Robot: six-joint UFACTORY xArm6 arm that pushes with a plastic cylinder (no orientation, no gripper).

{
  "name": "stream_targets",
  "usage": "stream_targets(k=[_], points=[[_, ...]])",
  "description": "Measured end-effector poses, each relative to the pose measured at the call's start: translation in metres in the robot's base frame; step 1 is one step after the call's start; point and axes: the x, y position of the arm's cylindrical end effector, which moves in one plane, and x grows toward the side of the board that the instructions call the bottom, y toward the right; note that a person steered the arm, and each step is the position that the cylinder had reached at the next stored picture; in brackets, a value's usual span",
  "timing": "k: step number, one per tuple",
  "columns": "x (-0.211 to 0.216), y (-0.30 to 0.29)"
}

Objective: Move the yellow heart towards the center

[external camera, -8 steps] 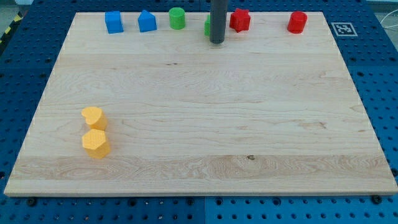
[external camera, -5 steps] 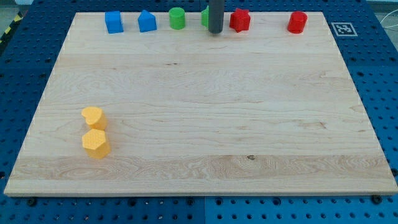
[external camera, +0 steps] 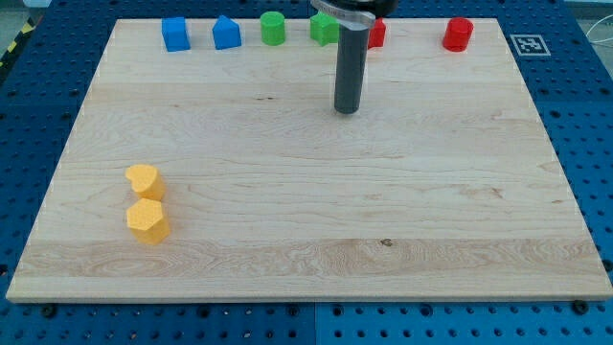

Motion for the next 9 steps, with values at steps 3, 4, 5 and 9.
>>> stream_targets(k=[3, 4, 5, 9], points=[[0.002, -0.123], [0.008, -0.159], [0.026, -0.195], [0.114, -0.286]])
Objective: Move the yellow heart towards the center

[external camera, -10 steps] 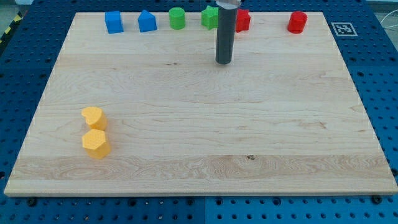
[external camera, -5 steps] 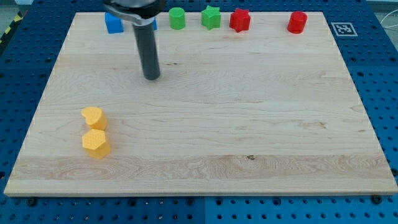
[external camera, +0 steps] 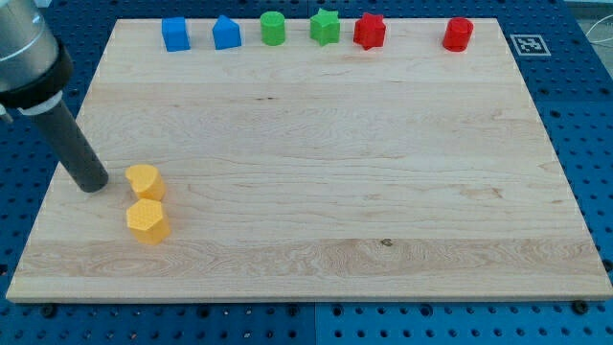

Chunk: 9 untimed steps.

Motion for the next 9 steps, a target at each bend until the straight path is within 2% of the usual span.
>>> stream_targets(k=[3, 5, 7, 9], points=[[0.0, 0.106], [0.042, 0.142], [0.048, 0.225], [-0.004, 0.195]])
